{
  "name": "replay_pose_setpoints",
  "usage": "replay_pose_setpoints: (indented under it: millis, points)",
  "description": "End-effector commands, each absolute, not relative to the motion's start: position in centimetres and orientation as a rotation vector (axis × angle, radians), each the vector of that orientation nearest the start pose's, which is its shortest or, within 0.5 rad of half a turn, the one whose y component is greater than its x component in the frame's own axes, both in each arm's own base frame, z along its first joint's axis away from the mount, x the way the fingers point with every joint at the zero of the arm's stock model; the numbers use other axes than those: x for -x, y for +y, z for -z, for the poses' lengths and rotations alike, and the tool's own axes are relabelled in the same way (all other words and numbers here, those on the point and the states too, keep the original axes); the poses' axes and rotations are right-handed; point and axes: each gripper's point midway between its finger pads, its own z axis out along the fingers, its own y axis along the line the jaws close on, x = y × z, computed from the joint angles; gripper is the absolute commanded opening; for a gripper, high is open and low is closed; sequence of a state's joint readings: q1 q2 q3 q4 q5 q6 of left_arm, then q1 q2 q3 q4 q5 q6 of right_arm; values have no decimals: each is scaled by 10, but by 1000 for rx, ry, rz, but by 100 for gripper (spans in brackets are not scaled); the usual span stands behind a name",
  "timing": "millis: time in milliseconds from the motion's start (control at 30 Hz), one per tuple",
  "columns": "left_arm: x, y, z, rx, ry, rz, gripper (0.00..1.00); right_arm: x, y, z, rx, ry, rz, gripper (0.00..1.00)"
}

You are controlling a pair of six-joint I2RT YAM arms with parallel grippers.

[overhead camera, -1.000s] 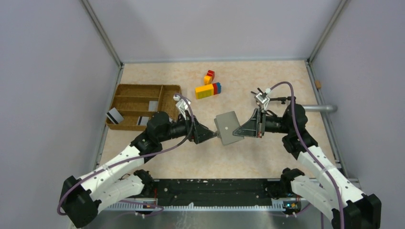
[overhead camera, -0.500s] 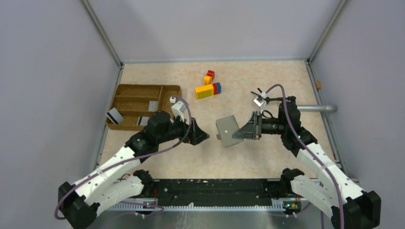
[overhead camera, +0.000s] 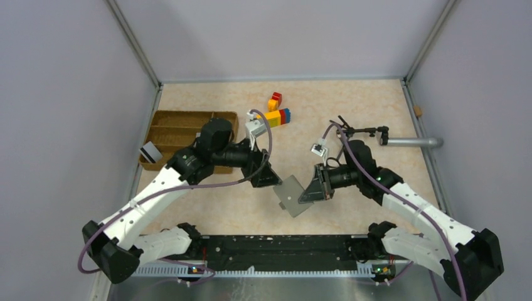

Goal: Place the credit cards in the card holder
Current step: Close the card holder at the center of the board.

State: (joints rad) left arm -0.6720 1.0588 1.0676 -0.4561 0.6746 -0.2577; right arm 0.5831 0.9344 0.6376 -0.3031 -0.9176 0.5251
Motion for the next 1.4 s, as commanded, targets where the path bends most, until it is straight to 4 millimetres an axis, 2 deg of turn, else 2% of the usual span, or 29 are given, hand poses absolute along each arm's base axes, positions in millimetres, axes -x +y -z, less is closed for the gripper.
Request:
replay_pose_setpoints:
  millis: [0, 100, 200, 400, 500, 567, 667, 700, 733, 767, 833, 900, 967, 1000, 1033, 1100, 1133, 1167, 1233, 1367]
  points:
    - [-124, -283, -269, -1101, 1909, 1460, 99, -97, 266, -229, 903, 2022, -1678, 0]
    - [-111, -286, -268, -1146, 1887, 1593, 99, -89, 270, -236, 976, 1967, -1715, 0]
    - [-111, -288, -266, -1138, 1879, 1624, 96, -85, 274, -237, 1033, 1950, -1730, 0]
    - [-110, -297, -248, -1129, 1938, 1735, 77, -77, 281, -235, 1134, 1938, -1737, 0]
    - [-106, -300, -243, -1142, 1955, 1767, 72, -73, 286, -235, 1173, 1937, -1729, 0]
    - [-101, -301, -240, -1157, 1958, 1787, 62, -74, 288, -233, 1185, 1951, -1708, 0]
    - [-89, -302, -236, -1187, 1954, 1825, 32, -89, 292, -227, 1134, 1997, -1596, 0]
    - [-86, -301, -235, -1193, 1957, 1832, 20, -96, 292, -226, 1099, 2014, -1544, 4]
    - [-83, -299, -236, -1198, 1955, 1836, 5, -105, 291, -225, 1040, 2036, -1488, 15]
    - [-81, -298, -236, -1193, 1960, 1832, 0, -113, 290, -226, 977, 2050, -1433, 33]
    - [-83, -296, -235, -1139, 1986, 1787, 0, -127, 284, -227, 844, 2077, -1351, 63]
    - [-97, -296, -233, -1002, 1993, 1682, 0, -138, 279, -227, 698, 2090, -1307, 73]
    - [-115, -295, -236, -805, 1961, 1584, 0, -153, 268, -223, 506, 2117, -1229, 77]
    - [-131, -293, -241, -673, 1923, 1525, 0, -161, 263, -220, 373, 2135, -1205, 78]
    - [-140, -290, -244, -568, 1879, 1506, 0, -165, 261, -219, 294, 2116, -1219, 79]
    - [-154, -281, -247, -341, 1809, 1517, 0, -165, 265, -221, 178, 2056, -1330, 81]
    - [-160, -277, -249, -239, 1773, 1539, 0, -162, 269, -228, 144, 1999, -1415, 85]
    - [-163, -274, -257, -157, 1716, 1579, 0, -156, 271, -223, 125, 1971, -1486, 88]
    - [-167, -269, -267, -52, 1635, 1638, 0, -145, 278, -233, 136, 1878, -1615, 89]
    - [-173, -266, -266, 5, 1634, 1624, 0, -128, 289, -235, 231, 1835, -1682, 86]
